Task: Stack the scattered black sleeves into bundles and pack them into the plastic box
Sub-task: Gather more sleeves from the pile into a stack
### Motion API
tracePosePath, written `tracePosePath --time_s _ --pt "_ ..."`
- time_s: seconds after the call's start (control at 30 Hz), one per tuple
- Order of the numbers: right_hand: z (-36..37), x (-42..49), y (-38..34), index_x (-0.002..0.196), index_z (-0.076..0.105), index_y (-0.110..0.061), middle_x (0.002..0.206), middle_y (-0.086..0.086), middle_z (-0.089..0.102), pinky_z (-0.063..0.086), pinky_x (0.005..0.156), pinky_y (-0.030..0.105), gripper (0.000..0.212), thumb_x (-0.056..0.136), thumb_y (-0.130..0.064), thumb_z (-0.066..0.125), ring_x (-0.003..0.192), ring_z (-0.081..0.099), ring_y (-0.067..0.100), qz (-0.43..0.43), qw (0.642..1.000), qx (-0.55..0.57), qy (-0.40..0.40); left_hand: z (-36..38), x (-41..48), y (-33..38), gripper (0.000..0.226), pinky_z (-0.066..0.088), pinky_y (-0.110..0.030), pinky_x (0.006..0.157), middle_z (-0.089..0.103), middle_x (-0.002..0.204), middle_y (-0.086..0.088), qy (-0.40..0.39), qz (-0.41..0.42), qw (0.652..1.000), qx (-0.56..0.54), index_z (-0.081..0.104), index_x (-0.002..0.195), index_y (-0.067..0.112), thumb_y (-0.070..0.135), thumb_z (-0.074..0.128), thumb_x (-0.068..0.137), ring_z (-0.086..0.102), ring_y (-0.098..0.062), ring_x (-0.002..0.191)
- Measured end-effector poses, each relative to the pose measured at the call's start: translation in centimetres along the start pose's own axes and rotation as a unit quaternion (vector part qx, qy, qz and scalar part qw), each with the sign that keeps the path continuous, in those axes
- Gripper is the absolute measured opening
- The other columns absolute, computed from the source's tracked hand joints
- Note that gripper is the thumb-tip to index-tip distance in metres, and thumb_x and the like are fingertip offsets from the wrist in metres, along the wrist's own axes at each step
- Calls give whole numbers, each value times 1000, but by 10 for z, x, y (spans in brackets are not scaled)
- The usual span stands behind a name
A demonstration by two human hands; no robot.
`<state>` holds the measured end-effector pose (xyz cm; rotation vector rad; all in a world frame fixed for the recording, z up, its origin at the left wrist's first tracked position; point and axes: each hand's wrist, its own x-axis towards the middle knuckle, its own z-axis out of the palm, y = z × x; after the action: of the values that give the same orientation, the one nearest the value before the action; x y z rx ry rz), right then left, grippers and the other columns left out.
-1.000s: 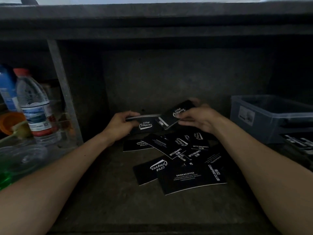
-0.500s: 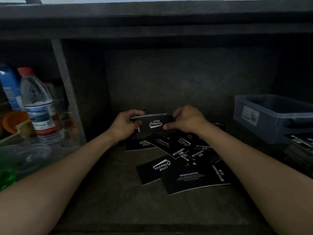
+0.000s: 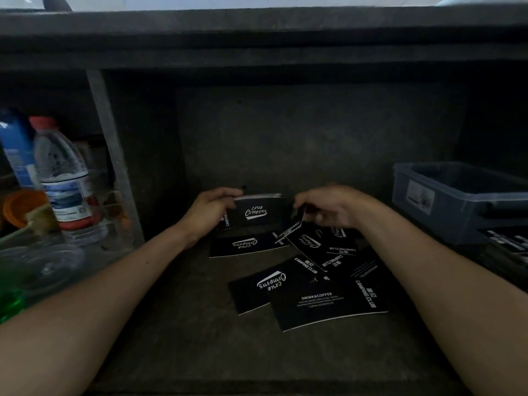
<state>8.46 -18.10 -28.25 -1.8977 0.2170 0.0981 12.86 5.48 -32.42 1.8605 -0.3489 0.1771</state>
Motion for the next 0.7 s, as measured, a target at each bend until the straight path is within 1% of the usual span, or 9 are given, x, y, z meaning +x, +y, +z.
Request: tracePosePath --time_s 0.1,0.2,0.33,0.43,0.5,0.53,0.6,0.63,0.7 --pt "-3 2 8 90 61 -6 56 3 67 48 37 16 2 90 -4 62 43 66 11 2 994 102 35 -1 -7 5 20 50 -29 94 73 111 6 -42 -1 999 -7 74 107 30 31 62 91 66 -14 109" --pt "10 8 18 110 56 0 86 14 67 53 41 22 18 93 -6 62 50 70 21 -7 992 123 38 2 -18 11 43 53 -31 95 74 112 6 -108 8 994 -3 70 117 32 55 70 81 70 -10 106" --pt "26 11 12 109 56 -1 86 19 66 57 46 25 23 95 -19 63 54 71 24 -15 987 153 37 6 -20 12 66 54 -18 88 69 117 7 -115 27 992 42 60 131 24 45 82 72 69 -2 102" --pt "19 8 6 110 51 -6 96 24 70 58 50 28 38 98 -41 56 71 74 29 41 982 177 -43 8 -13 3 51 50 -6 80 67 114 9 -83 68 990 90 60 130 14 14 79 83 65 12 92" --pt "4 7 3 112 55 -3 96 17 72 55 50 23 42 98 -42 56 70 73 21 20 997 73 -15 8 -8 -2 41 48 -4 81 65 116 4 -68 91 988 103 60 127 11 -5 65 90 63 14 90" --pt "-7 6 2 111 61 -3 99 14 73 54 54 22 39 94 -39 63 70 70 18 -14 998 -42 33 7 -7 -3 42 48 -4 82 65 117 2 -65 89 989 101 60 126 14 -10 60 91 62 12 92" --pt "-33 2 3 113 68 -9 115 10 71 56 76 28 44 80 -36 80 87 67 21 -55 942 -319 84 7 -6 -3 48 48 -3 80 65 117 2 -62 76 991 87 60 126 15 -16 54 90 61 8 94" --pt "-42 -2 3 122 66 -13 125 7 66 54 88 31 57 75 -38 84 101 64 22 -36 905 -419 54 8 -5 -3 50 48 -3 79 65 117 2 -62 70 992 82 60 127 14 -17 52 89 60 7 94" --pt "-54 -8 6 140 53 -19 141 1 54 47 103 36 79 71 -40 85 124 55 24 23 868 -494 -34 8 -3 -3 51 48 -3 80 65 119 1 -62 63 993 77 61 128 14 -18 51 89 60 5 97"
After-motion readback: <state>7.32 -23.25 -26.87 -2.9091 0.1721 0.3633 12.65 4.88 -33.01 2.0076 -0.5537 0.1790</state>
